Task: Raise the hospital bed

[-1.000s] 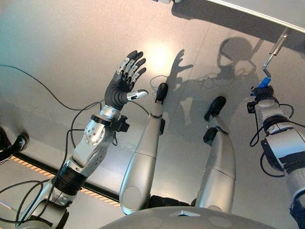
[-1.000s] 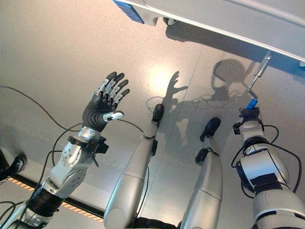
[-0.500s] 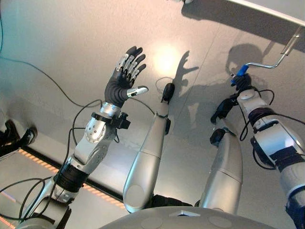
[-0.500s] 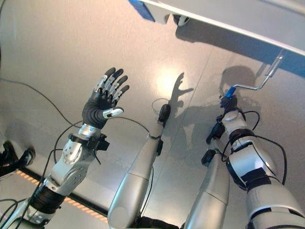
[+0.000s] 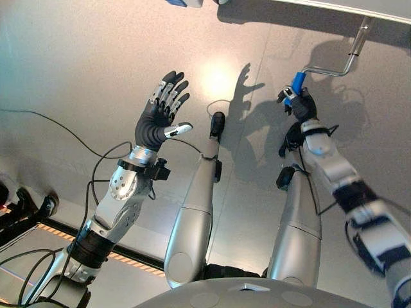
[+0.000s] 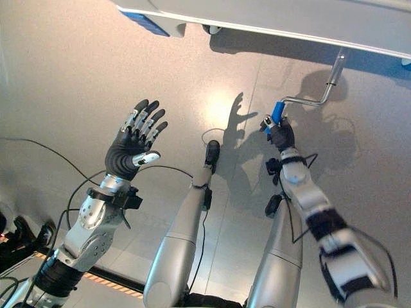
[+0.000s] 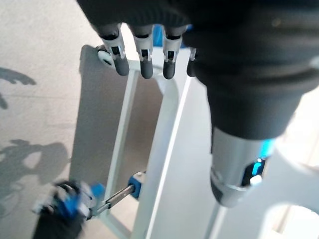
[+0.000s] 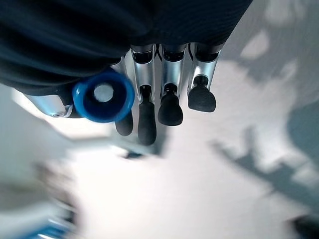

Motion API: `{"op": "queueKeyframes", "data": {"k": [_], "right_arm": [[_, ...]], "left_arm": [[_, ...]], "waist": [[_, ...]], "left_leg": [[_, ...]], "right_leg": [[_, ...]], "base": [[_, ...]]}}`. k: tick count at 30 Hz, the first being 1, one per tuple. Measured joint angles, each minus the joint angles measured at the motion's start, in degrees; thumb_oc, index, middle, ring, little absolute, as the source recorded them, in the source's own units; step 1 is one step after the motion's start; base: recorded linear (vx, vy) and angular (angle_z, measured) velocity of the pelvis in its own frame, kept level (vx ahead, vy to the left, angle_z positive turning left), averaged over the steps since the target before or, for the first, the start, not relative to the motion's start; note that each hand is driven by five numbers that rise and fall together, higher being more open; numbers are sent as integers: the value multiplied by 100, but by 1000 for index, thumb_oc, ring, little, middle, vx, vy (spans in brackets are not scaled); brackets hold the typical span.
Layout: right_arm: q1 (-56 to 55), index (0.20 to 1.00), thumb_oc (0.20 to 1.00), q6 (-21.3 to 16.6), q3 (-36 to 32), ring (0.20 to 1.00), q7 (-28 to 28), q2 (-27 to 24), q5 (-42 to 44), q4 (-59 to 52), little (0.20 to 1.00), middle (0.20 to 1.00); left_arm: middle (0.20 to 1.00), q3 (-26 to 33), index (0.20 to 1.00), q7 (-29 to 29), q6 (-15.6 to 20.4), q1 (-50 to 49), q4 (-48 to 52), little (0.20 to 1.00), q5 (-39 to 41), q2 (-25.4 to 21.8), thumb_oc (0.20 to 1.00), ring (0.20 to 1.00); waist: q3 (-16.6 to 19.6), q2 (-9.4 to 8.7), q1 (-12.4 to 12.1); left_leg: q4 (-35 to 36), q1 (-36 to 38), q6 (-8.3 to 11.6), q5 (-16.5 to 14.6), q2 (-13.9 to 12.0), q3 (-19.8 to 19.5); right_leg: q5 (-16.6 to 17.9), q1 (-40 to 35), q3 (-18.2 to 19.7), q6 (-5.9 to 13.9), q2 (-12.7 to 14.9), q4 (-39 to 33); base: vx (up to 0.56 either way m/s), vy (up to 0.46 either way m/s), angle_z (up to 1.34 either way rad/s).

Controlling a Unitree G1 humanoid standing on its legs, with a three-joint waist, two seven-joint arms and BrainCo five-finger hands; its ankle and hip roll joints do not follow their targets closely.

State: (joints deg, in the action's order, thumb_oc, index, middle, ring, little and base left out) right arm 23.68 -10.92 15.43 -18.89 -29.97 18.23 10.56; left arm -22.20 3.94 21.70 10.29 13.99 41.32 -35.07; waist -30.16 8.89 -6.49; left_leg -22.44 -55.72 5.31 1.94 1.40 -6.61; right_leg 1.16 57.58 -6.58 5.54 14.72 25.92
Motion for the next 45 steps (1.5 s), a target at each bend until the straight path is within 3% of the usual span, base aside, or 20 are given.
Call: {"op": "queueKeyframes", "data": {"k": [6,10,14,18,20,25,27,28,31,35,45], "right_arm": [[-490,200,200,-288,-457,200,1,293,189,-494,200,200],[-643,200,200,-457,-775,200,-50,601,387,-638,200,200],[-703,200,200,-507,-831,200,-165,786,500,-495,200,200],[-690,200,200,-589,-836,200,-257,784,490,-23,200,200],[-584,200,200,-857,-870,200,-308,747,471,608,200,200],[-258,200,200,-955,-917,200,-446,592,340,1586,200,200],[96,200,200,-1030,-901,200,-460,479,339,2468,200,200],[426,200,200,-980,-773,200,-433,337,342,3214,200,200],[870,200,200,-915,-624,200,-253,187,376,4115,200,200],[1922,200,200,-481,-247,200,-11,131,609,5781,200,200],[2398,200,200,245,83,200,133,-162,490,6492,200,200]], "left_arm": [[1000,119,1000,-120,8,-263,71,1000,0,-75,1000,1000],[1000,135,1000,-187,2,-521,203,1000,-1,-94,1000,1000],[1000,149,1000,-226,1,-547,284,1000,-1,-93,1000,1000],[1000,375,1000,-223,2,-624,304,1000,0,-96,1000,1000],[1000,392,1000,-224,5,-689,308,1000,2,-121,1000,1000],[1000,393,1000,-225,5,-736,314,1000,6,-322,1000,1000],[1000,370,1000,-227,4,-728,311,1000,6,-412,1000,1000],[1000,337,1000,-228,7,-722,319,1000,11,-451,1000,1000],[1000,231,1000,-243,9,-655,333,1000,29,-510,1000,1000],[1000,-147,1000,-300,-4,-430,326,1000,63,-543,1000,1000],[1000,-258,1000,-287,-14,98,156,1000,9,-596,1000,1000]], "waist": [[-34,-52,145],[-69,-165,423],[-80,-310,472],[-81,-595,482],[-82,-701,498],[-81,-829,542],[-80,-838,522],[-79,-838,488],[-77,-840,384],[-75,-838,295],[-77,-738,-98]], "left_leg": [[79,234,-52,-58,-87,229],[182,460,-83,-85,-124,358],[262,625,-85,-90,-182,442],[382,819,-66,-99,-262,499],[410,894,-65,-102,-266,490],[411,938,-66,-103,-258,486],[396,979,-69,-105,-254,483],[386,1021,-71,-106,-248,484],[397,1025,-78,-100,-236,469],[365,1002,-96,-86,-213,465],[282,765,-63,-65,-180,304]], "right_leg": [[144,-192,170,50,-88,-272],[253,-401,308,91,-152,-507],[287,-521,333,90,-196,-594],[322,-695,371,70,-280,-741],[322,-792,376,72,-285,-794],[318,-855,374,84,-280,-807],[320,-896,371,86,-275,-794],[322,-941,374,89,-273,-792],[340,-951,379,102,-261,-808],[355,-951,384,141,-241,-819],[311,-788,217,81,-201,-667]], "base": [[0,-64,-15],[-1,-92,-16],[5,-94,-8],[3,-114,-8],[10,-107,1],[7,-60,2],[3,-45,0],[0,0,0],[-4,-18,1],[-2,-5,1],[-3,19,6]]}}
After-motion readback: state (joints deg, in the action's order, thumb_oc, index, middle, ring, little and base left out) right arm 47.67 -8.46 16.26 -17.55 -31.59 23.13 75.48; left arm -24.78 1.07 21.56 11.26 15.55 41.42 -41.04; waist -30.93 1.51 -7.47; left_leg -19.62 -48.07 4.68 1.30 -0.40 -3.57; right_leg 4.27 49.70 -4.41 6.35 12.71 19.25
